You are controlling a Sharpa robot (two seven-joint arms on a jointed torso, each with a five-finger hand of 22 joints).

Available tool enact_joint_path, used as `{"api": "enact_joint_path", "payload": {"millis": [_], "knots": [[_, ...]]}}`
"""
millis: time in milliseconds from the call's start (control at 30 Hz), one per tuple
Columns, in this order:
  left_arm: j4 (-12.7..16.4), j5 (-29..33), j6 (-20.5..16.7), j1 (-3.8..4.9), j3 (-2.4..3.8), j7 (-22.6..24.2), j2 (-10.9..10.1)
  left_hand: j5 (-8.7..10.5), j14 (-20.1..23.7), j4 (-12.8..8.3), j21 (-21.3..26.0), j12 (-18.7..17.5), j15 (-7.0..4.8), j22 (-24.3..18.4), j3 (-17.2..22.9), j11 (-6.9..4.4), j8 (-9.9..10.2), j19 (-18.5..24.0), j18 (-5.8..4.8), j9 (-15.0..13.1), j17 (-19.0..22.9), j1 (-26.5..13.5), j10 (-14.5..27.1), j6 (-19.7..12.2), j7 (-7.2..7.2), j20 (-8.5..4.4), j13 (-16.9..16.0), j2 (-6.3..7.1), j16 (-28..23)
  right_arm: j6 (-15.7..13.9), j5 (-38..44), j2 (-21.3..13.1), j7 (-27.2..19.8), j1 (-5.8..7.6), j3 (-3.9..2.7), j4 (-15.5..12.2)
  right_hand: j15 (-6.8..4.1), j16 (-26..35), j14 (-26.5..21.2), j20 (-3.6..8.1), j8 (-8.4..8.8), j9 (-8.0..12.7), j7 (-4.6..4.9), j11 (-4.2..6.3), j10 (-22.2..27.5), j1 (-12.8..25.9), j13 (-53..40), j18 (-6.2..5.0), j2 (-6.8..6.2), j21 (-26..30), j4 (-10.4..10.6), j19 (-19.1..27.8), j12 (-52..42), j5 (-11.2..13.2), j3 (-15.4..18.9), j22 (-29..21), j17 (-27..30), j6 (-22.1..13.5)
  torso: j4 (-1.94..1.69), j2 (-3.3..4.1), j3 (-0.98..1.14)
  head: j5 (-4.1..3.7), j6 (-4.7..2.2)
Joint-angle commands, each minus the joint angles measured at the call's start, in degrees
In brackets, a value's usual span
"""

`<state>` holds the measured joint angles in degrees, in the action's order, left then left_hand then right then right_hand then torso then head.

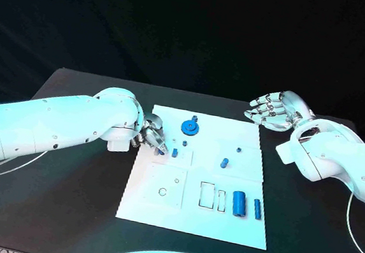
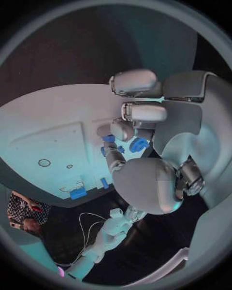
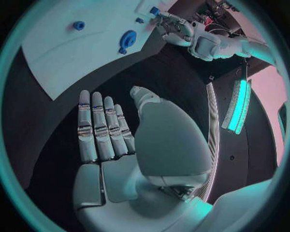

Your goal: Assemble the parts on the task board

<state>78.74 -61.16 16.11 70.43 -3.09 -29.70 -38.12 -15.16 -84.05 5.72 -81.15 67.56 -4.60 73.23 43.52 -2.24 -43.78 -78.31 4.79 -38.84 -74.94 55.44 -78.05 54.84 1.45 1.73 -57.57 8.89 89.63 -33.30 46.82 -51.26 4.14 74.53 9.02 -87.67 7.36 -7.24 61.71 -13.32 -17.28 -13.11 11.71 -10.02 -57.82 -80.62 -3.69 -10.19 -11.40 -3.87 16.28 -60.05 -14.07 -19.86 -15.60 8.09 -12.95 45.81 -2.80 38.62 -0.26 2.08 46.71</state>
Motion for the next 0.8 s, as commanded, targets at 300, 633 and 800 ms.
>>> {"api": "enact_joint_path", "payload": {"millis": [300, 633, 800], "knots": [[-0.63, -0.06, 1.16, -0.04, -0.04, -0.29, 0.33, 0.16, -5.95, 1.60, 0.03, 0.07, -0.41, -0.04, -3.18, -0.13, 0.54, -0.28, -0.82, 0.12, -15.06, -1.16, -0.14, 0.41, -0.10, -0.25, -0.21, 0.23, 0.37, 0.66, 0.32, 0.01, -0.58, -0.02, -0.01, -0.02, -0.04, 0.11, 0.46, -0.14, 0.36, 0.06, 2.04, 0.03, -0.43, 0.05, 0.07, -0.34, -0.27, -0.02, -0.11, 0.25, 0.20, -0.26, -0.34, -0.06, 0.06, 0.52, 0.02, 0.01, -0.01, -0.04, -0.09], [-0.85, -0.09, 2.48, -0.02, -0.04, -0.42, 0.32, 0.22, -5.95, 2.31, 0.06, 0.00, -0.43, -0.03, -5.04, -0.14, 0.64, -0.29, -0.82, 0.19, -15.06, -1.20, -0.11, 0.54, -0.12, -0.27, -0.24, 0.61, 0.37, 0.70, 0.32, -0.01, -0.57, -0.03, -0.01, 0.02, -0.04, 0.11, 0.46, -0.14, 0.36, 0.06, 2.04, 0.03, -0.43, 0.05, 0.07, -0.34, -0.27, -0.02, -0.11, 0.25, 0.20, -0.26, -0.34, -0.06, 0.06, 0.52, -0.01, -0.02, -0.02, -0.09, -0.02], [-0.99, -0.11, 3.09, -0.01, -0.04, -0.48, 0.28, 0.18, -5.95, 2.74, 0.01, 0.05, -0.43, 0.09, -5.94, -0.15, 0.69, -0.37, -0.85, 0.23, -15.06, -1.19, -0.15, 0.62, -0.13, -0.28, -0.37, 0.66, 0.37, 0.70, 0.32, -0.01, -0.57, -0.03, -0.01, 0.04, -0.04, 0.11, 0.46, -0.14, 0.36, 0.06, 2.04, 0.03, -0.43, 0.05, 0.07, -0.34, -0.27, -0.02, -0.11, 0.25, 0.20, -0.26, -0.34, -0.06, 0.06, 0.52, -0.04, -0.01, -0.06, -0.09, -0.04]]}}
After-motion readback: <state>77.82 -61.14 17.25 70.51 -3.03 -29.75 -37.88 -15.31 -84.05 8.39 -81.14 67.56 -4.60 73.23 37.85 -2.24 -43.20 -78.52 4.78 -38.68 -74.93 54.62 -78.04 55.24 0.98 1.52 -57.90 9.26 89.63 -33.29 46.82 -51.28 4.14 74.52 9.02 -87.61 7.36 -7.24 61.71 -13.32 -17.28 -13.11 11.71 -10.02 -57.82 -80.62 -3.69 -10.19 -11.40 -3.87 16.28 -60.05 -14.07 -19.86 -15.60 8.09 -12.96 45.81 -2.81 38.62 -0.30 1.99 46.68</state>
